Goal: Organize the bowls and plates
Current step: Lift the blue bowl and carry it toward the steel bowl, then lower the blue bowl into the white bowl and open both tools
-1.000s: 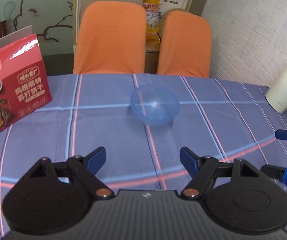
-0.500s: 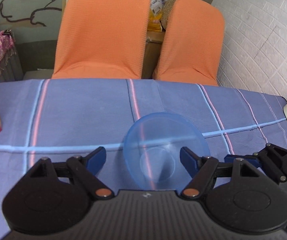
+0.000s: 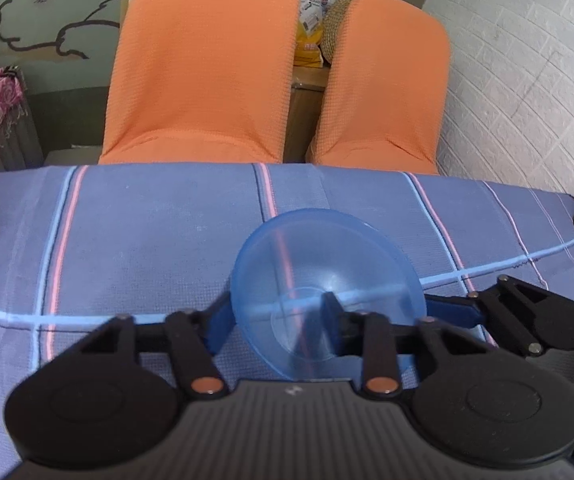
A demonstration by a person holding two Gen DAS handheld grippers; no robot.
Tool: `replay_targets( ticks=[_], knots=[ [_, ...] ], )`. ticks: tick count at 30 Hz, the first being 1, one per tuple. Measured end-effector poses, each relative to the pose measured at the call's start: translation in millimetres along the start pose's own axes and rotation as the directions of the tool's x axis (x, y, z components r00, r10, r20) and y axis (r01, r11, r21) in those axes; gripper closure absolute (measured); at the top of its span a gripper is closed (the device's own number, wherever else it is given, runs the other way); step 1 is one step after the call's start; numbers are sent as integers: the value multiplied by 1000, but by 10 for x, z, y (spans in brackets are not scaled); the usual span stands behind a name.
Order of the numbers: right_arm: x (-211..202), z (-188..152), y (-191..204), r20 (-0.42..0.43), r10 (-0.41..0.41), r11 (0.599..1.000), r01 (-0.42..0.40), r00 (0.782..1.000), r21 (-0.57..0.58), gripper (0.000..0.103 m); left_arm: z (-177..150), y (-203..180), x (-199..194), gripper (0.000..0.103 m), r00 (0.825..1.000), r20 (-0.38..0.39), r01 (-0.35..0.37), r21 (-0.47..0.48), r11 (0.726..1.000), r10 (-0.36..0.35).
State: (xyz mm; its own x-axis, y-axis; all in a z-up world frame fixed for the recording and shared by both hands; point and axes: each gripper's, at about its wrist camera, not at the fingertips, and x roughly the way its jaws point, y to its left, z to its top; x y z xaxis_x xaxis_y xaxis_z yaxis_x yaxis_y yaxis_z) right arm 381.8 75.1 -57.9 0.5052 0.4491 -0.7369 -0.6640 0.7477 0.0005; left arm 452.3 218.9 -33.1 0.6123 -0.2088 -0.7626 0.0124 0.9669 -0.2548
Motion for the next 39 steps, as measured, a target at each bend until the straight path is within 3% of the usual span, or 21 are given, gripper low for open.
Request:
replay_targets(
  ticks=[3, 5, 11, 19, 28, 39],
  knots=[
    [-125, 55, 7, 37, 47, 999, -47, 998, 8, 28, -29, -61, -102, 73, 1000, 5, 30, 15, 999, -30],
    [-200, 64, 55, 40, 32, 999, -31, 999, -20, 28, -39, -132, -222, 73, 999, 26, 27, 35, 999, -28],
    [-545, -1, 34, 50, 42, 998, -43, 998, 34, 27, -124, -239, -508, 73, 995, 17, 93, 22, 995, -94],
    [-903, -181, 62, -10, 11, 999, -11, 1000, 50, 27, -381, -596, -725, 74, 993, -27, 120, 11, 993, -119],
    [-1729, -757, -12, -15, -49, 995, 51, 999, 88, 25, -882, -1326, -1180, 74, 981, -42, 192, 82, 978, -189],
    [-2548, -1673, -34, -25, -123, 981, 125, 992, 150, 25, -1843, -2249, -1522, 72, 957, -112, 283, 173, 943, -267]
  ],
)
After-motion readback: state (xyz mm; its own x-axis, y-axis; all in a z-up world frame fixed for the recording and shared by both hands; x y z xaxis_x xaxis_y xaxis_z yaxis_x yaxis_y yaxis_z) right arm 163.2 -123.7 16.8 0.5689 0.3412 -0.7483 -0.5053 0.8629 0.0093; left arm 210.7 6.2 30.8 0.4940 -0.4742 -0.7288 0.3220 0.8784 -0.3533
